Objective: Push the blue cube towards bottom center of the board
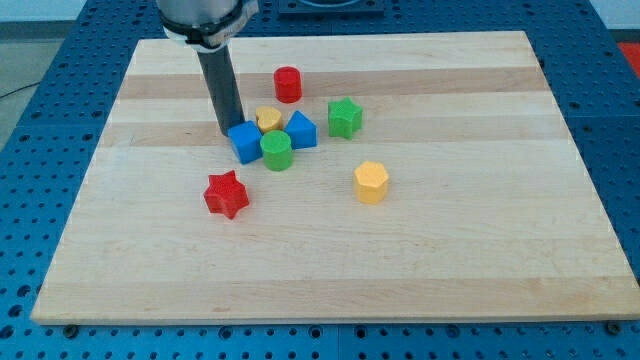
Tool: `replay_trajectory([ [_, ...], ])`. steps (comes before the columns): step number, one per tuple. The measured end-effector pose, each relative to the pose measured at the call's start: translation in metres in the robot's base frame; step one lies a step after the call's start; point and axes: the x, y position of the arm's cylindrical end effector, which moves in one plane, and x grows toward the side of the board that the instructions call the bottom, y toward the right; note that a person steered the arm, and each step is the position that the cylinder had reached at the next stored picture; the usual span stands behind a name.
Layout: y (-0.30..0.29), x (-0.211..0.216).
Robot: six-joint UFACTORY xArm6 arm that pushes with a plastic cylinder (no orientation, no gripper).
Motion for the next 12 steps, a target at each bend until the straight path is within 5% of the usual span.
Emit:
replay_trajectory([
  [4,0.062,0.092],
  [8,0.048,0.174],
  [10,0.087,0.174],
  [12,0.055,0.156],
])
